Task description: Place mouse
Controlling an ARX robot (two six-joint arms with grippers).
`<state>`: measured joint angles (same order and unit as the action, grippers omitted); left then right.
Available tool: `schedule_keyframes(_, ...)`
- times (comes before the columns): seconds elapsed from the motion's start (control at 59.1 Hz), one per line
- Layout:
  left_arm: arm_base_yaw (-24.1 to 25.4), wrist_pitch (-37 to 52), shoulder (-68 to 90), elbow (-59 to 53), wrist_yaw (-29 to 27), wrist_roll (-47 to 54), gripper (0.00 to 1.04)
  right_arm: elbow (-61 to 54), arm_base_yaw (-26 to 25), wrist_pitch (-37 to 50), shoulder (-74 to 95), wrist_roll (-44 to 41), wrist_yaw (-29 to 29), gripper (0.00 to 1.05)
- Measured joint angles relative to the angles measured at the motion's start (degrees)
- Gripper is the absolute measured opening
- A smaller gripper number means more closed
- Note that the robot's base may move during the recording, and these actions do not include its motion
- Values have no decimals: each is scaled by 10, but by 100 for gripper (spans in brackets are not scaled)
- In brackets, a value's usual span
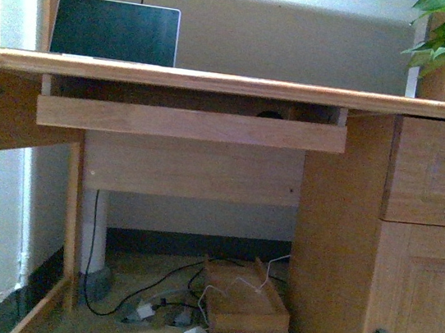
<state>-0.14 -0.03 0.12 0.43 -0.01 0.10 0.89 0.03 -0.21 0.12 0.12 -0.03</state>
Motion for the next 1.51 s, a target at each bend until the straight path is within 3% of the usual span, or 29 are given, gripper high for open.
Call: schedule_keyframes(1.507, 0, 0, 0, 0, 0, 0, 97, 0, 0, 0, 0, 0, 0, 97)
